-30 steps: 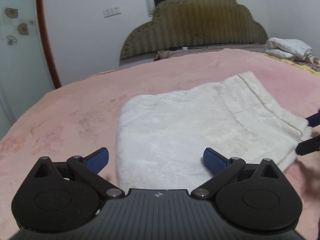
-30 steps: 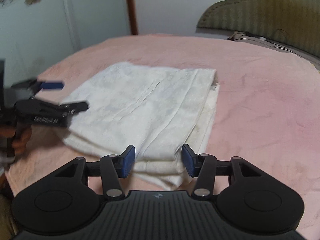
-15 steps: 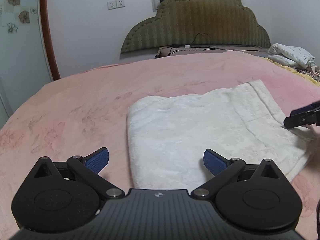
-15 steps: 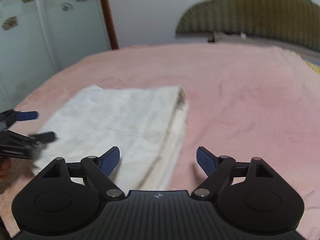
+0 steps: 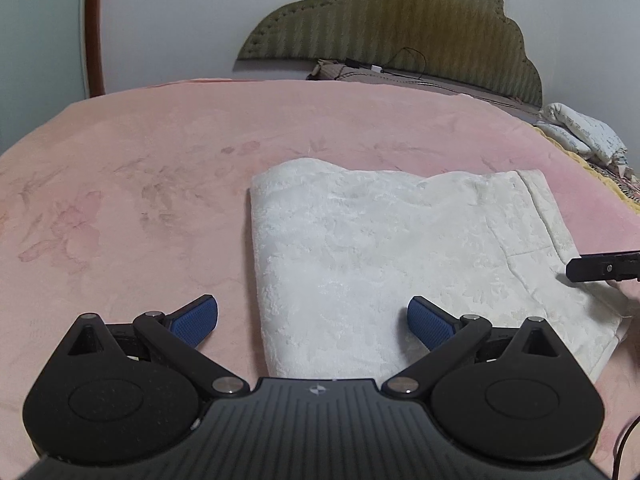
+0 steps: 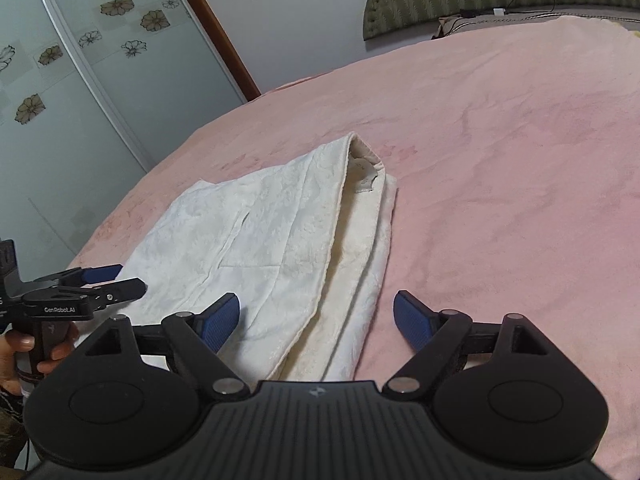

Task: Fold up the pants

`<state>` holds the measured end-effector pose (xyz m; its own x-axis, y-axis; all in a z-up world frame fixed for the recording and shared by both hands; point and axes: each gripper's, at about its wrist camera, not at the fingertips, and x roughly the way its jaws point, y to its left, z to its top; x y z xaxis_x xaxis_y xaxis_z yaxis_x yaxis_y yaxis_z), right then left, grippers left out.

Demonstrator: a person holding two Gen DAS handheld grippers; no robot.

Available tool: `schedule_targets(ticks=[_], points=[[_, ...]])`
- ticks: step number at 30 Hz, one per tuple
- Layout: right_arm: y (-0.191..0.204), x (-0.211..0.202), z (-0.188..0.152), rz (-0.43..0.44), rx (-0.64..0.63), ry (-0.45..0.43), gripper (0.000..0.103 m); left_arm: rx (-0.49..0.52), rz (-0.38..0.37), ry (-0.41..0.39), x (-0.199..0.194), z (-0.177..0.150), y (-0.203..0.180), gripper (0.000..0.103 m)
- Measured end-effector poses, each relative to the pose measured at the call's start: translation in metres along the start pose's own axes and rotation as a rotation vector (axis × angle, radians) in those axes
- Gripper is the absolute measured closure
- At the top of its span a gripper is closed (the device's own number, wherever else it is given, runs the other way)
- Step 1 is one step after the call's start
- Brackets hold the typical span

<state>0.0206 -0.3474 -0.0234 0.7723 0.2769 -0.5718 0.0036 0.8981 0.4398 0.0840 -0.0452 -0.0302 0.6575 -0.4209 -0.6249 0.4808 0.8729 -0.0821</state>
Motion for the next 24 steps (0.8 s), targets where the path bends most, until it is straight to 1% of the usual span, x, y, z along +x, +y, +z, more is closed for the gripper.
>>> schedule_targets(ticks=[2, 4, 6, 8, 10, 14, 17, 18, 19, 20, 21, 22, 23, 24], points=[[-0.003, 0.0, 0.002, 0.022, -0.006, 0.006, 0.017, -0.029, -0.041, 0.036, 0.005, 0.002, 0.006, 0.0], [-0.006, -0.001, 0.003, 0.046, -0.013, 0.016, 0.017, -0.1, -0.114, 0.097, 0.011, 0.003, 0.017, 0.0], [-0.01, -0.002, 0.005, 0.072, -0.011, 0.028, 0.017, -0.122, -0.164, 0.11, 0.012, 0.006, 0.027, 0.001], [-0.016, -0.002, 0.008, 0.114, 0.016, 0.036, 0.017, -0.116, -0.209, 0.124, 0.015, 0.009, 0.033, 0.001], [-0.023, 0.0, 0.009, 0.176, 0.056, 0.037, 0.017, -0.12, -0.242, 0.128, 0.019, 0.012, 0.037, 0.001], [-0.027, 0.015, 0.015, 0.224, 0.125, 0.012, 0.017, -0.137, -0.311, 0.106, 0.032, 0.018, 0.038, 0.003], [-0.025, 0.03, 0.022, 0.25, 0.144, 0.011, 0.018, -0.128, -0.324, 0.085, 0.041, 0.02, 0.034, 0.004], [-0.023, 0.034, 0.025, 0.25, 0.145, 0.014, 0.019, -0.122, -0.321, 0.086, 0.042, 0.021, 0.031, 0.005], [-0.021, 0.04, 0.027, 0.237, 0.144, 0.019, 0.03, -0.118, -0.317, 0.09, 0.043, 0.023, 0.029, 0.007], [-0.02, 0.044, 0.029, 0.213, 0.145, 0.028, 0.052, -0.114, -0.311, 0.095, 0.044, 0.024, 0.027, 0.01], [-0.021, 0.047, 0.029, 0.204, 0.149, 0.036, 0.061, -0.113, -0.304, 0.1, 0.043, 0.025, 0.027, 0.024], [-0.02, 0.047, 0.028, 0.208, 0.152, 0.033, 0.063, -0.116, -0.284, 0.103, 0.042, 0.025, 0.027, 0.04], [-0.019, 0.046, 0.027, 0.204, 0.149, 0.027, 0.066, -0.123, -0.272, 0.104, 0.041, 0.026, 0.029, 0.046], [-0.016, 0.043, 0.026, 0.204, 0.146, 0.02, 0.068, -0.139, -0.268, 0.099, 0.038, 0.027, 0.033, 0.061]])
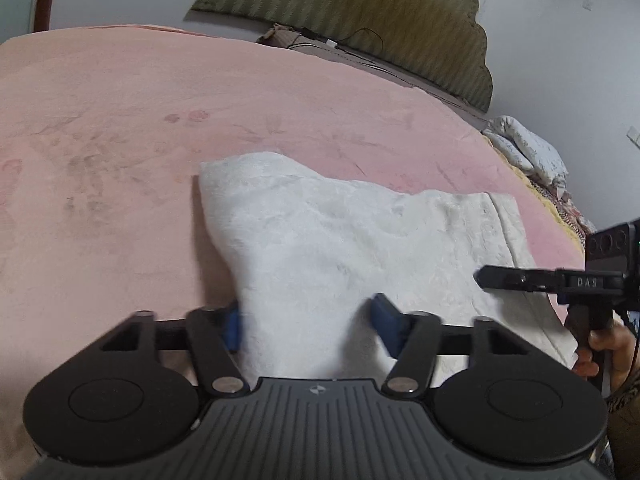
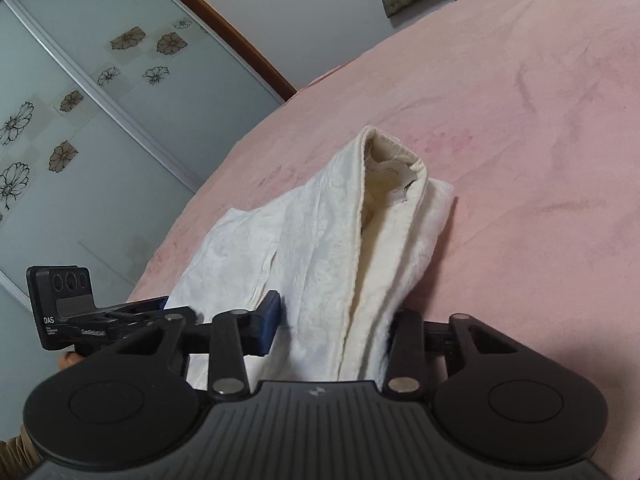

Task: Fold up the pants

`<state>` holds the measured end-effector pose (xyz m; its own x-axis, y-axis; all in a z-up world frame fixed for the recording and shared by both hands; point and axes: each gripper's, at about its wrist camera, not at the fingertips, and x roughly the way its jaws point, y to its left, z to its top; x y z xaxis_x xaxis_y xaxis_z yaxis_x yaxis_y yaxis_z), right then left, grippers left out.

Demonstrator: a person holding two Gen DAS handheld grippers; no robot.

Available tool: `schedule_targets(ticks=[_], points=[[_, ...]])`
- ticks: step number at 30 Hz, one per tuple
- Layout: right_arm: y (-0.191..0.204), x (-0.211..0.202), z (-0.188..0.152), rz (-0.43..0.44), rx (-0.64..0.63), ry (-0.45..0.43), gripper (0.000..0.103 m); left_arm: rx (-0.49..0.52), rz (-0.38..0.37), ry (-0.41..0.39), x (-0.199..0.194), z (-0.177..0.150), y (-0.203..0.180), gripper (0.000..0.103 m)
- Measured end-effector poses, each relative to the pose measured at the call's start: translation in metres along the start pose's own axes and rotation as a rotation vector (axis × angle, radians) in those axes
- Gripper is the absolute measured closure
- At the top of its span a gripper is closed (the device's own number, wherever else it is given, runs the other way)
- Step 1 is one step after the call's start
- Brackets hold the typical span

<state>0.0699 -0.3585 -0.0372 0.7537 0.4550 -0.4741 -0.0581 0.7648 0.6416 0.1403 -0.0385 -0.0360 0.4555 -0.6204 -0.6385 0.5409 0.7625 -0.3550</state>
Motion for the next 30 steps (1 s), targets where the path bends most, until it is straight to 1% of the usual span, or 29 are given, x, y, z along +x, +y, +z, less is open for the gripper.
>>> schedule_targets(ticks=[1, 2, 3, 4, 7, 9, 11, 13, 16, 19, 22, 24, 27, 29, 30], points=[[0.003, -0.003, -0.002, 0.002, -0.008, -0.011, 0.072, -0.013, 0.001, -0.011, -0.003, 0.001, 0.002, 0.074], [0.007, -0.005, -0.004, 0.002, -0.018, -0.022, 0.074, -0.019, -0.004, -0.023, -0.007, 0.001, 0.003, 0.077], [0.011, -0.007, -0.004, -0.002, -0.033, -0.031, 0.075, -0.015, -0.009, -0.039, -0.011, 0.0, 0.002, 0.082], [0.016, -0.01, -0.005, -0.005, -0.049, -0.04, 0.077, 0.001, -0.007, -0.059, -0.014, -0.002, -0.001, 0.086], [0.034, -0.018, -0.005, -0.028, -0.1, -0.06, 0.08, 0.062, 0.005, -0.162, -0.031, -0.012, -0.014, 0.089], [0.05, -0.022, -0.005, -0.046, -0.151, -0.077, 0.081, 0.089, 0.015, -0.211, -0.04, -0.014, -0.02, 0.089], [0.065, -0.026, 0.0, -0.054, -0.2, -0.099, 0.081, 0.088, 0.015, -0.227, -0.046, -0.01, -0.019, 0.089], [0.077, -0.024, 0.012, -0.048, -0.241, -0.113, 0.081, 0.092, 0.034, -0.248, -0.052, 0.001, -0.016, 0.089], [0.09, -0.006, 0.037, -0.028, -0.294, -0.113, 0.081, 0.095, 0.086, -0.279, -0.056, 0.022, -0.003, 0.089], [0.095, 0.026, 0.064, -0.003, -0.302, -0.104, 0.081, 0.087, 0.15, -0.291, -0.053, 0.047, 0.013, 0.089], [0.093, 0.06, 0.086, 0.018, -0.275, -0.099, 0.081, 0.105, 0.223, -0.29, -0.041, 0.072, 0.032, 0.088], [0.093, 0.082, 0.098, 0.004, -0.285, -0.105, 0.081, 0.109, 0.258, -0.282, -0.031, 0.085, 0.045, 0.088], [0.083, 0.116, 0.112, -0.029, -0.251, -0.089, 0.081, 0.077, 0.288, -0.224, -0.009, 0.095, 0.063, 0.086], [0.071, 0.135, 0.115, -0.081, -0.191, -0.046, 0.077, 0.064, 0.324, -0.181, 0.005, 0.095, 0.072, 0.081], [0.063, 0.144, 0.115, -0.128, -0.165, -0.013, 0.074, 0.065, 0.353, -0.172, 0.009, 0.094, 0.074, 0.07]])
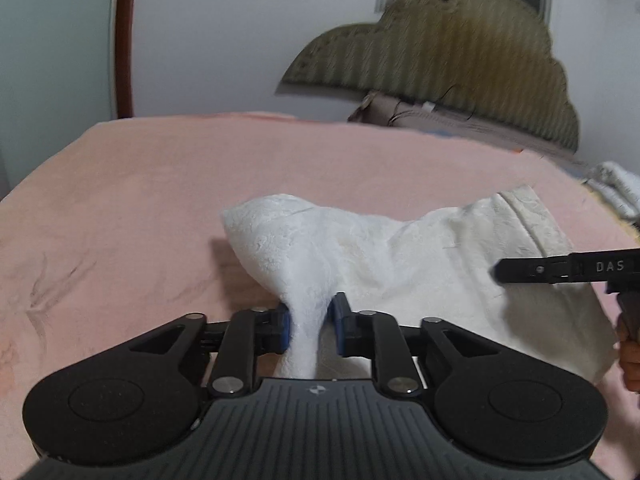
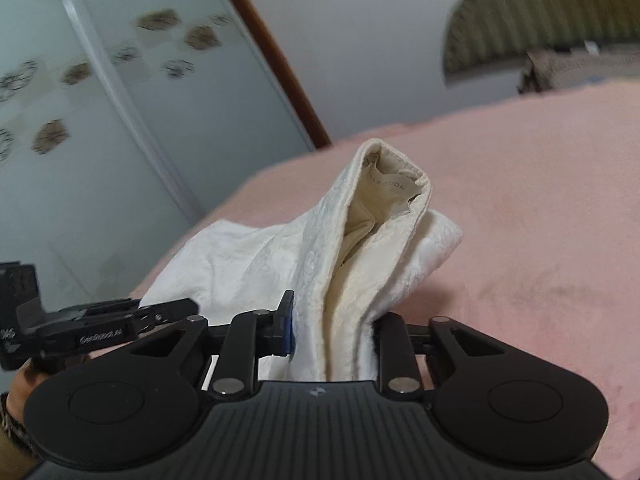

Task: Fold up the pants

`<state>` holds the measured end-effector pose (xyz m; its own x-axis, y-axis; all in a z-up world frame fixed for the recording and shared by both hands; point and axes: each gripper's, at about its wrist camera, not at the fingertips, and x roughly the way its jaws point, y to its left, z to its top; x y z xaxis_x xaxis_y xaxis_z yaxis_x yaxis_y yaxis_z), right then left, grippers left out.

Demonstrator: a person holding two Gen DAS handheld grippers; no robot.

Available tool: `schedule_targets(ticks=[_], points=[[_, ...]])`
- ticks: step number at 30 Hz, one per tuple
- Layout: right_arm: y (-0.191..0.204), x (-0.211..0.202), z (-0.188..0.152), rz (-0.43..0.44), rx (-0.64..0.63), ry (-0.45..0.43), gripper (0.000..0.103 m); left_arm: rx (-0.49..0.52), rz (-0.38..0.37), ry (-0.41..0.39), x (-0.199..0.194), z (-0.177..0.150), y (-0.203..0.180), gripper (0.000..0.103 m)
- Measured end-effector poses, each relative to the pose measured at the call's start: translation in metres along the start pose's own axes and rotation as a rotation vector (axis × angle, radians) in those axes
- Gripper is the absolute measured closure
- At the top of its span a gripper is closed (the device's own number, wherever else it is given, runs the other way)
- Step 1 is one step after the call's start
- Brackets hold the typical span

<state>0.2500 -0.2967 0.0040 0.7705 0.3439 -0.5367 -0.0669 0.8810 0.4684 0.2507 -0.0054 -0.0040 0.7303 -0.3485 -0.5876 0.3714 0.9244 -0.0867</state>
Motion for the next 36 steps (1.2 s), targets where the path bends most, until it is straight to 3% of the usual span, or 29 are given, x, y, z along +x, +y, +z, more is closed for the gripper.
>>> schedule_targets(ticks=[1, 2, 5, 7, 8, 10, 12, 14, 17, 20, 21, 23, 30, 36], points=[[-0.004, 0.005, -0.003, -0.045, 0.016, 0.026, 0.065, 0.0, 0.023, -0.001, 0.001, -0.002, 0.0, 0.055], [-0.009, 0.007, -0.006, -0.081, 0.04, 0.04, 0.056, -0.006, 0.04, -0.012, -0.002, -0.005, 0.001, 0.056], [-0.015, -0.014, -0.017, -0.098, 0.073, -0.008, 0.05, 0.012, 0.072, -0.059, -0.022, -0.01, 0.0, 0.048], [0.003, -0.04, -0.024, -0.237, -0.019, -0.08, 0.047, 0.004, 0.09, -0.099, -0.043, -0.015, -0.002, 0.029], [0.016, -0.053, -0.029, -0.259, -0.086, -0.119, 0.047, -0.004, 0.089, -0.127, -0.055, -0.02, -0.005, 0.025], [0.042, -0.075, -0.04, -0.17, -0.183, -0.152, 0.047, 0.002, 0.056, -0.155, -0.074, -0.031, -0.014, 0.02], [0.064, -0.082, -0.051, -0.078, -0.242, -0.121, 0.046, 0.041, 0.018, -0.141, -0.081, -0.045, -0.027, 0.015], [0.074, -0.075, -0.061, -0.048, -0.258, -0.057, 0.039, 0.119, 0.043, -0.081, -0.076, -0.057, -0.045, 0.015], [0.071, -0.055, -0.073, -0.151, -0.212, 0.043, 0.035, 0.164, 0.138, -0.072, -0.076, -0.074, -0.059, 0.017], [0.079, -0.075, -0.081, -0.177, -0.17, -0.018, 0.031, 0.099, 0.136, -0.126, -0.097, -0.081, -0.06, 0.014], [0.085, -0.084, -0.086, -0.186, -0.172, -0.038, 0.025, 0.079, 0.13, -0.132, -0.103, -0.084, -0.061, 0.012], [0.096, -0.099, -0.093, -0.204, -0.18, -0.071, 0.004, 0.051, 0.124, -0.139, -0.114, -0.091, -0.065, 0.009], [0.123, -0.13, -0.12, -0.22, -0.147, -0.074, 0.002, 0.107, 0.158, -0.108, -0.127, -0.123, -0.095, 0.006], [0.131, -0.128, -0.141, -0.27, -0.166, -0.074, 0.002, 0.091, 0.202, -0.067, -0.118, -0.136, -0.088, 0.006]])
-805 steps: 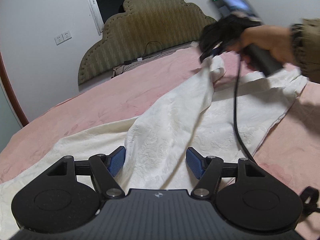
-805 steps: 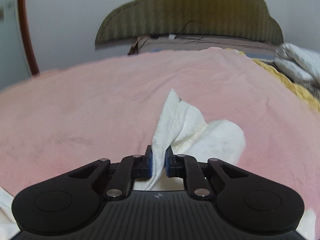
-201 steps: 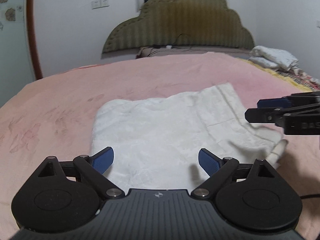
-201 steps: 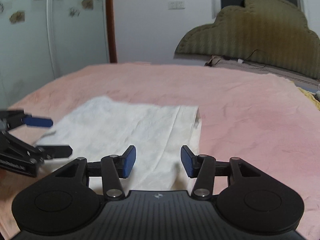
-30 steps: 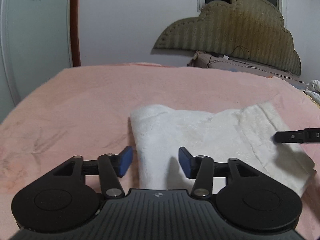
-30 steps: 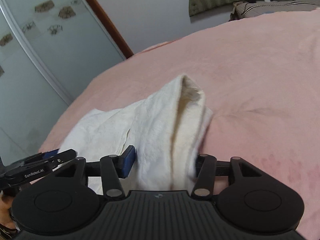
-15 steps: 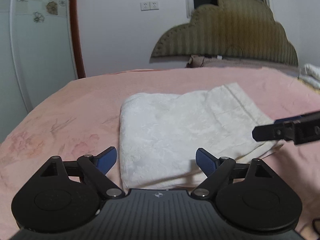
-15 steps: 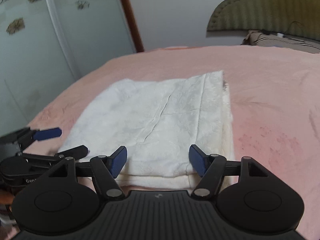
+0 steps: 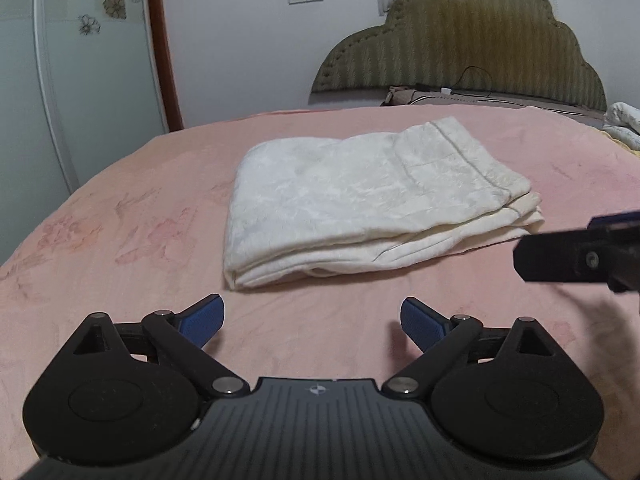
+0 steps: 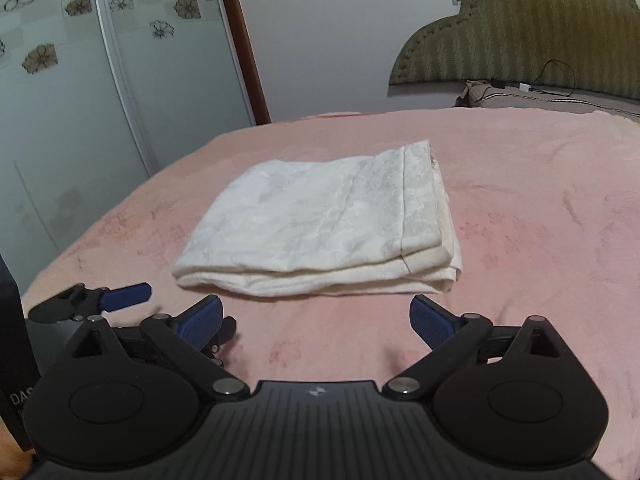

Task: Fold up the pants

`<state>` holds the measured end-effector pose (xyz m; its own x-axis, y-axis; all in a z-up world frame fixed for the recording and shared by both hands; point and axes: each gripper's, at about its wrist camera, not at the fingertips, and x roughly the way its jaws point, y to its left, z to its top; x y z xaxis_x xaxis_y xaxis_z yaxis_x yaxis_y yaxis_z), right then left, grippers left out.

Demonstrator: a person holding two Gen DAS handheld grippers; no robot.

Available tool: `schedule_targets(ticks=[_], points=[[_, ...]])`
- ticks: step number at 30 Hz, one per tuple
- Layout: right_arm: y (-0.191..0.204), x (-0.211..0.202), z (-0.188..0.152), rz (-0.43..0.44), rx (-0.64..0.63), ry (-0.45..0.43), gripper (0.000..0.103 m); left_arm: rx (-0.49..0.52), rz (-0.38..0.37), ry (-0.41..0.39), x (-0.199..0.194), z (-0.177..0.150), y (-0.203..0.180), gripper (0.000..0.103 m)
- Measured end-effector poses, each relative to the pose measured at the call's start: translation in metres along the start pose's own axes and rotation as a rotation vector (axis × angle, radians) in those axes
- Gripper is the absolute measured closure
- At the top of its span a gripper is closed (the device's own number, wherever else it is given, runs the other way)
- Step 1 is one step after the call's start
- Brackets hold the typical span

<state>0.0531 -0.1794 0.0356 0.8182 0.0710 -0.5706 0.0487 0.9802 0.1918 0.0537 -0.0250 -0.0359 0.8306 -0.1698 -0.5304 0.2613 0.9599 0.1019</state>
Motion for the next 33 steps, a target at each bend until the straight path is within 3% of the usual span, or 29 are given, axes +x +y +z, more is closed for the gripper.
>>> schedule_targets(ticks=[6, 11, 23, 25, 28, 30, 31, 33], points=[[0.012, 0.007, -0.01, 0.022, -0.015, 0.021, 0.002, -0.052, 0.027, 0.068, 0.013, -0.003, 0.007, 0.0], [0.017, 0.007, -0.014, 0.036, -0.019, 0.022, 0.002, -0.092, -0.001, 0.101, 0.019, -0.005, 0.014, 0.0], [0.011, -0.034, 0.001, 0.015, 0.129, -0.081, 0.002, -0.109, -0.01, 0.108, 0.017, -0.005, 0.015, 0.0], [0.011, -0.046, 0.007, 0.056, 0.187, -0.102, 0.002, -0.109, -0.01, 0.108, 0.017, -0.005, 0.015, 0.0], [0.016, -0.061, 0.016, 0.22, 0.263, -0.117, 0.002, -0.109, -0.01, 0.108, 0.017, -0.005, 0.015, 0.0], [0.022, -0.067, 0.021, 0.286, 0.246, -0.143, 0.002, -0.109, -0.009, 0.108, 0.018, -0.005, 0.015, 0.0], [0.026, -0.068, 0.023, 0.269, 0.195, -0.169, 0.0, -0.109, -0.01, 0.108, 0.018, -0.005, 0.016, 0.0], [0.033, -0.063, 0.021, 0.125, 0.053, -0.229, 0.0, -0.109, -0.01, 0.108, 0.018, -0.005, 0.016, 0.0]])
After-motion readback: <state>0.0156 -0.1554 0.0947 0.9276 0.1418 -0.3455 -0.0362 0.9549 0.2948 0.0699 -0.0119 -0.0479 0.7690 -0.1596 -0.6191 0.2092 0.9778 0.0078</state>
